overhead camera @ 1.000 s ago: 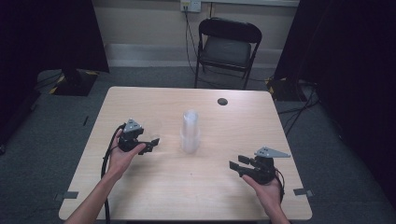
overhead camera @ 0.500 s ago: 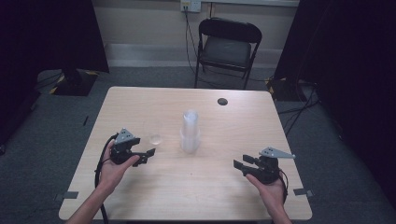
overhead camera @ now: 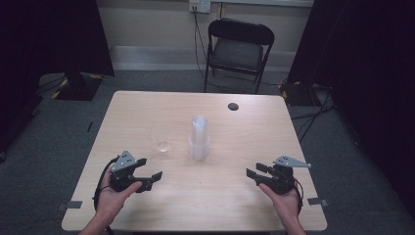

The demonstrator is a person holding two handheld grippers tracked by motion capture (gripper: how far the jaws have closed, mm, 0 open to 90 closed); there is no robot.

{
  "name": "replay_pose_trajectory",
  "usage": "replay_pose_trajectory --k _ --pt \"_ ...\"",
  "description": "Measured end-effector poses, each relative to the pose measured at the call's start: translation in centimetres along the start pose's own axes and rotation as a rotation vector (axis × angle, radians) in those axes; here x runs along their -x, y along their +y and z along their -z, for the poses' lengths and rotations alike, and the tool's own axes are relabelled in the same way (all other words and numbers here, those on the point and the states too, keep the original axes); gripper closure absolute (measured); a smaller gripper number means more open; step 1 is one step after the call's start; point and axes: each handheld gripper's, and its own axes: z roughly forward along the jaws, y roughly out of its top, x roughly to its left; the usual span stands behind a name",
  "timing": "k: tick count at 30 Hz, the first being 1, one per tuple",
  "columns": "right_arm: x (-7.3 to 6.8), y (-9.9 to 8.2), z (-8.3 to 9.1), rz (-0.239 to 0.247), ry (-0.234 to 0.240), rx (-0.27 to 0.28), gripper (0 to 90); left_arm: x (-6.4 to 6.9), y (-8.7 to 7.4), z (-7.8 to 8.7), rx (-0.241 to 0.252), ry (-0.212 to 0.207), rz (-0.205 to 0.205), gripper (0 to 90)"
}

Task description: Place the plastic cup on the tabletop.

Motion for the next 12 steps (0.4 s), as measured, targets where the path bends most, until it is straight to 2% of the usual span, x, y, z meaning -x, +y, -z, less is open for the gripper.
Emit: replay_pose_trajectory --k 2,5,6,7,9,12 --pt "0.0 -0.1 0.0 0.011 -0.008 -0.004 45.1 0.1 -0.7 0.3 0.005 -0.001 0.005 16.0" --pt "-0.1 -0.2 -0.1 0.019 -0.012 -0.008 44.6 0.0 -1.2 0.3 -0.003 0.01 -0.019 16.0" --pt "-0.1 -0.3 -0.1 0.02 -0.016 -0.008 44.3 -0.1 -1.5 0.2 -0.002 0.009 0.003 16.0" --pt "-0.1 -0.4 -0.1 0.025 -0.016 -0.01 44.1 -0.1 -1.7 0.1 -0.015 0.008 0.007 16.0" --pt "-0.2 -0.5 -0.2 0.034 -0.026 -0.015 43.1 -0.2 -2.1 -0.1 -0.035 0.022 0.003 16.0" --pt "-0.1 -0.6 -0.3 0.034 -0.033 -0.017 41.3 -0.5 -2.3 -0.4 -0.048 0.011 0.013 16.0"
